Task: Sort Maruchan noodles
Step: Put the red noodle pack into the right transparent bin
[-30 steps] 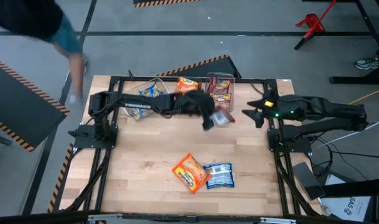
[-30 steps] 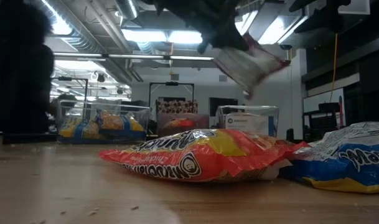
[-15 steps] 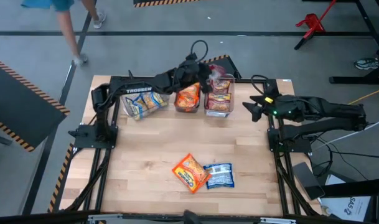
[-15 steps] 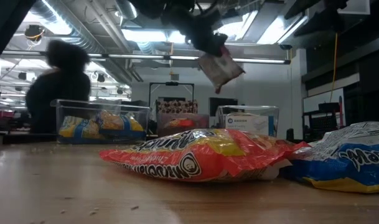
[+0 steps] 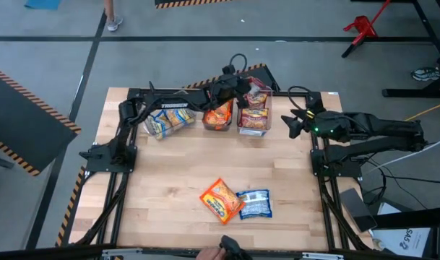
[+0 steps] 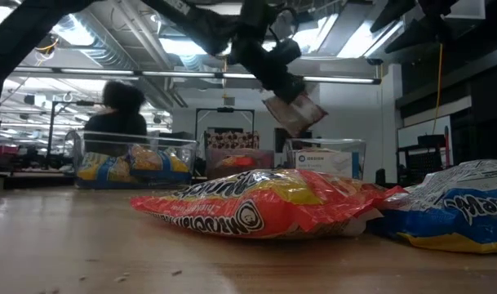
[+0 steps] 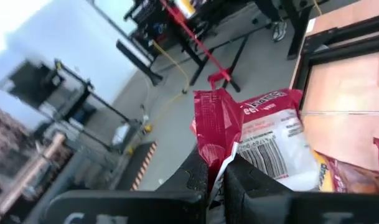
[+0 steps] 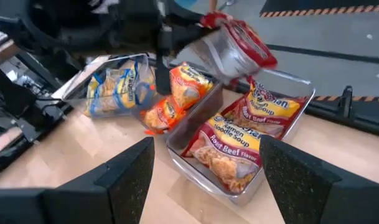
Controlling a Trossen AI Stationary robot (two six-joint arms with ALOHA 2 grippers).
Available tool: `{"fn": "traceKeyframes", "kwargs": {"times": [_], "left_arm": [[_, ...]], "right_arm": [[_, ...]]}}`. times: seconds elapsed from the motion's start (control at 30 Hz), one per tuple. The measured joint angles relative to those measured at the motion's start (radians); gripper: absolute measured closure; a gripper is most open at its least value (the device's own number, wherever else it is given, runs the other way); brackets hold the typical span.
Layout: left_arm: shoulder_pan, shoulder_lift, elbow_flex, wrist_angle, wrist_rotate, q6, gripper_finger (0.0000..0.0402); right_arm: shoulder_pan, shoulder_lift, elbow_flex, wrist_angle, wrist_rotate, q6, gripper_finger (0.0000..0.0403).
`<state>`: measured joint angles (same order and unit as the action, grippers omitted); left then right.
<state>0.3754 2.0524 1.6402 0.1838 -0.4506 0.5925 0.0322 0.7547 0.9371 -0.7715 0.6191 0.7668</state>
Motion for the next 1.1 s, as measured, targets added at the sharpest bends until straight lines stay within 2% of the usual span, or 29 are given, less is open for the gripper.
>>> {"fn": "traceKeyframes", "kwargs": {"times": [0.2,0.4,0.5,0.73,1.1], "left_arm": [[-0.01,0.065,0.0,0.127,-0.004,0.137,0.0396],[-0.01,0.107,-0.001,0.153,0.027,0.228,0.0396],[-0.009,0.105,-0.001,0.165,0.07,0.23,0.0396],[0.023,0.105,-0.001,0.166,0.072,0.246,0.0396],[0.043,0.12,-0.001,0.163,0.132,0.255,0.0396]], "right_arm": [[0.0,0.002,0.0,-0.025,0.002,-0.041,0.0125],[0.0,0.002,0.0,-0.029,0.002,-0.043,0.0125],[0.0,0.003,0.0,-0.043,0.002,-0.043,0.0125],[0.0,0.003,0.0,-0.042,-0.001,-0.031,0.0125],[0.0,0.002,0.0,-0.042,-0.007,-0.03,0.0125]]}}
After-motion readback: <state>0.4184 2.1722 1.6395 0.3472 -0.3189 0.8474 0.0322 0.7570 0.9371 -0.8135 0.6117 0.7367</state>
